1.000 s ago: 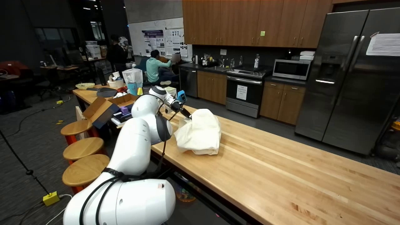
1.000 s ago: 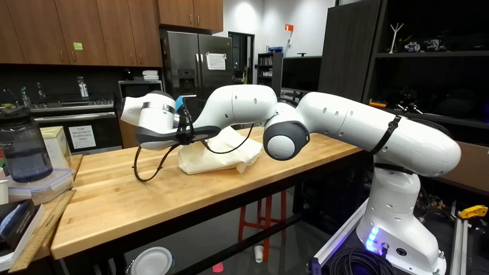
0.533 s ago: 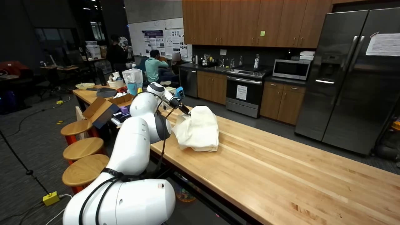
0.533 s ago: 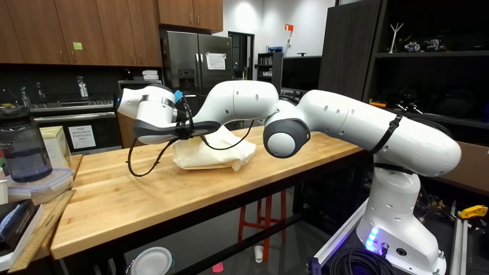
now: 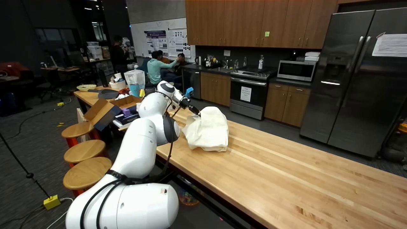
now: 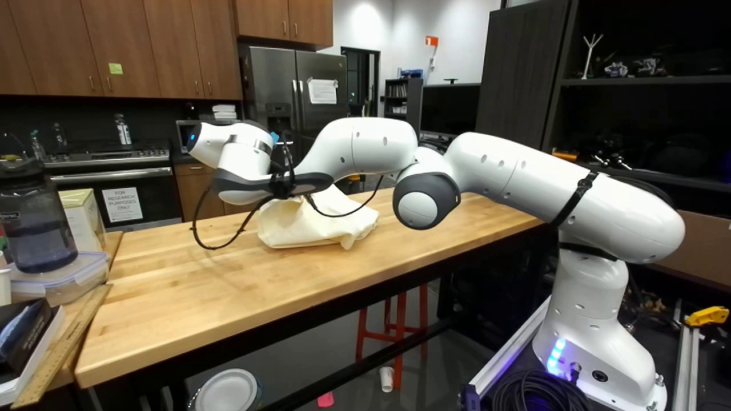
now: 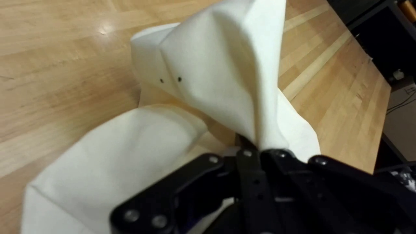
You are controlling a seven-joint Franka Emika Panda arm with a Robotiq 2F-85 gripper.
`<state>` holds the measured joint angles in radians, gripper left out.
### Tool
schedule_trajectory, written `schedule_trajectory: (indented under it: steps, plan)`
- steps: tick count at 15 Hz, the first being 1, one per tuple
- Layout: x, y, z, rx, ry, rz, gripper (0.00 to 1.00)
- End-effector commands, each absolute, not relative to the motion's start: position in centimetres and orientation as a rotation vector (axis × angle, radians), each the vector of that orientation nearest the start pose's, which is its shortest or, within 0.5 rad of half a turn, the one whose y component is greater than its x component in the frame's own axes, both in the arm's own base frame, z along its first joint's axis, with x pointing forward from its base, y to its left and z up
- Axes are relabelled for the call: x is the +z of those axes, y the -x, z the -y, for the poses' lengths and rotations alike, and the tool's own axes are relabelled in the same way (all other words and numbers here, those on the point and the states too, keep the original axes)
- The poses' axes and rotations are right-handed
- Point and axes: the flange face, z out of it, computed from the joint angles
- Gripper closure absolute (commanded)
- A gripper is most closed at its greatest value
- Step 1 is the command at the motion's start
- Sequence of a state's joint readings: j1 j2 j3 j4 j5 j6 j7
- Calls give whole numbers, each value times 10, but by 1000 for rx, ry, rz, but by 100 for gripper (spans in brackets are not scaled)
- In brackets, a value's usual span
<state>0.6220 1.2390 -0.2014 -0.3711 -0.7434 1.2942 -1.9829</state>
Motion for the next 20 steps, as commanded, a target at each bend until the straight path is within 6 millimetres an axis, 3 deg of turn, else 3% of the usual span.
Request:
schedule_trajectory:
  steps: [1,5,10,15,20]
  plan:
    - [365,-693,-330,-1027,-924,-2268,66]
    - [378,-688,-339,-998,-907,-2284,39]
    - [423,-677,-367,-860,-846,-2286,5]
    - [492,-666,-386,-619,-861,-2238,0]
    - [558,-660,-367,-374,-1051,-2213,0]
